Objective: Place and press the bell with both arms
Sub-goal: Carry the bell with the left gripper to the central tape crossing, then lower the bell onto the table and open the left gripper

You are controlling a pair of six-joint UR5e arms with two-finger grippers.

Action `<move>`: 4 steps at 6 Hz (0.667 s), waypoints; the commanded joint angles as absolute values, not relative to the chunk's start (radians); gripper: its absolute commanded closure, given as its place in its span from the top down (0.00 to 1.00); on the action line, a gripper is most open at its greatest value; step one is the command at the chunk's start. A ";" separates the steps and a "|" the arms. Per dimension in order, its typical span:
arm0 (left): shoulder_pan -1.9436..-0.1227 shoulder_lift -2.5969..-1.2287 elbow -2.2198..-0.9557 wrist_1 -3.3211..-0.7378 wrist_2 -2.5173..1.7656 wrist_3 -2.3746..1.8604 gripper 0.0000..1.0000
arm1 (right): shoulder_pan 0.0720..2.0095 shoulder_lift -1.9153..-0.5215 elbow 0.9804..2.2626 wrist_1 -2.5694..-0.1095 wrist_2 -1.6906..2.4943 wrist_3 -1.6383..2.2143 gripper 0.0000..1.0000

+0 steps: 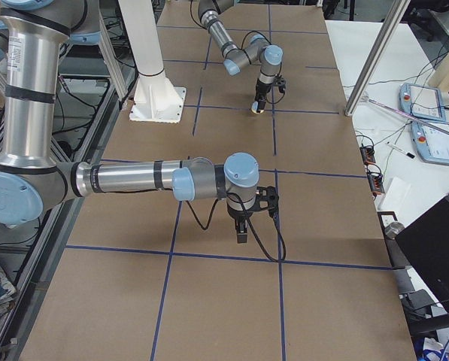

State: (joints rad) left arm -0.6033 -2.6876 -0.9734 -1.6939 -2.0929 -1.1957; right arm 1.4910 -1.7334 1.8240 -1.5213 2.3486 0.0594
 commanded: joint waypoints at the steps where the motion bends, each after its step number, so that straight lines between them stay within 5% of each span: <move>1: -0.647 -2.688 -1.023 -1.677 -2.091 -1.151 1.00 | 1.491 -1.732 1.825 -1.520 2.349 0.058 1.00; 4: -0.786 -2.433 -1.353 -1.589 -2.097 -0.950 1.00 | 1.491 -1.727 1.827 -1.520 2.350 0.060 1.00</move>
State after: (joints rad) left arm -0.7385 -2.5467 -1.2228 -1.6083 -2.0956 -1.0262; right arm 1.4910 -1.7302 1.8259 -1.5212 2.3496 0.0597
